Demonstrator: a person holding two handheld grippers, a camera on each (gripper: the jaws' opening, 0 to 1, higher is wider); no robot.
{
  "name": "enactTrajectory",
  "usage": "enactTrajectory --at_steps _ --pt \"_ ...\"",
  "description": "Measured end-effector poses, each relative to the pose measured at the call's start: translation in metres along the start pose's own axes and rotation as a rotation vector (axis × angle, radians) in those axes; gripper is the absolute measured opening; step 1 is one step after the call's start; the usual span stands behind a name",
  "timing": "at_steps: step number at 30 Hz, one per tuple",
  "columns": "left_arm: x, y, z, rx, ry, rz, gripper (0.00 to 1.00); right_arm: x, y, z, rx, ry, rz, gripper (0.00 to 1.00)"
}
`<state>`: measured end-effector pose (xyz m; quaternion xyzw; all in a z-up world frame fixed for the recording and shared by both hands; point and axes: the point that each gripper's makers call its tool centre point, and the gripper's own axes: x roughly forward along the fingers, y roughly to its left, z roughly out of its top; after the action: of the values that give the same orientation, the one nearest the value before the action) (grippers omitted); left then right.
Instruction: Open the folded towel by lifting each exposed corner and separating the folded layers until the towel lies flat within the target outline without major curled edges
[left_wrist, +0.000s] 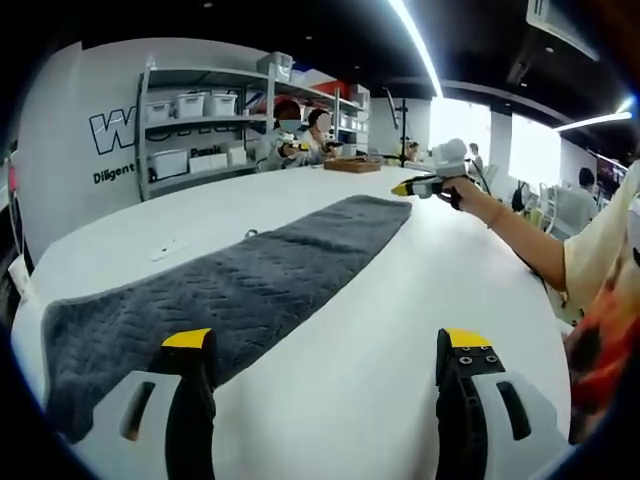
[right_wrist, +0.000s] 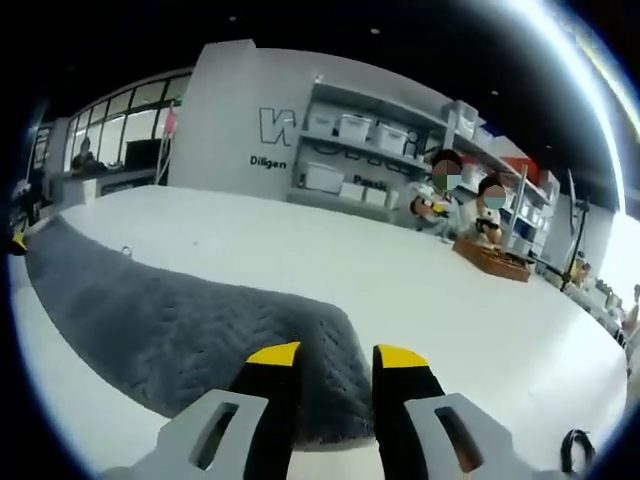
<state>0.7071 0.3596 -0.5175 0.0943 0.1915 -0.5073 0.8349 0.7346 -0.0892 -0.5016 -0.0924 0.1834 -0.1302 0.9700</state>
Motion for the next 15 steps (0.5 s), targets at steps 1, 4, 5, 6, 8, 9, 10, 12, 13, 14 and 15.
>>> enactTrajectory --at_steps 1,4,5,6,8,9,10,12,13,14,15 --pt "0.0 0.0 0.0 0.0 -0.001 0.0 0.89 0.004 0.002 0.004 -0.015 0.004 0.01 0.22" --pt "0.0 0.001 -0.001 -0.002 0.001 0.001 0.89 0.013 0.011 0.01 -0.051 0.022 0.049 0.22" --pt "0.001 0.002 -0.002 -0.004 0.004 0.002 0.89 0.015 0.012 0.01 -0.074 0.036 0.057 0.23" --pt "0.001 0.003 -0.003 -0.007 0.007 0.004 0.89 0.017 0.015 0.008 -0.119 0.063 0.066 0.23" --pt "0.001 0.004 -0.003 -0.009 0.01 0.007 0.89 0.022 0.02 0.01 -0.132 0.068 0.079 0.24" --pt "0.001 0.005 -0.003 -0.01 0.01 0.009 0.89 0.025 0.021 0.01 -0.131 0.074 0.092 0.24" --pt "0.001 0.005 -0.003 -0.01 0.01 0.009 0.89 0.027 0.022 0.01 -0.132 0.078 0.1 0.23" --pt "0.0 0.005 -0.003 -0.011 0.007 0.009 0.89 0.036 0.019 0.009 -0.154 0.104 0.104 0.22" --pt "0.0 0.005 -0.002 -0.01 0.005 0.008 0.89 0.037 0.017 0.009 -0.159 0.108 0.1 0.21" --pt "-0.001 0.004 -0.001 -0.009 0.002 0.008 0.89 0.043 0.015 0.009 -0.172 0.128 0.1 0.2" --pt "-0.001 0.004 -0.001 -0.008 0.0 0.007 0.89 0.046 0.015 0.008 -0.175 0.138 0.111 0.2"
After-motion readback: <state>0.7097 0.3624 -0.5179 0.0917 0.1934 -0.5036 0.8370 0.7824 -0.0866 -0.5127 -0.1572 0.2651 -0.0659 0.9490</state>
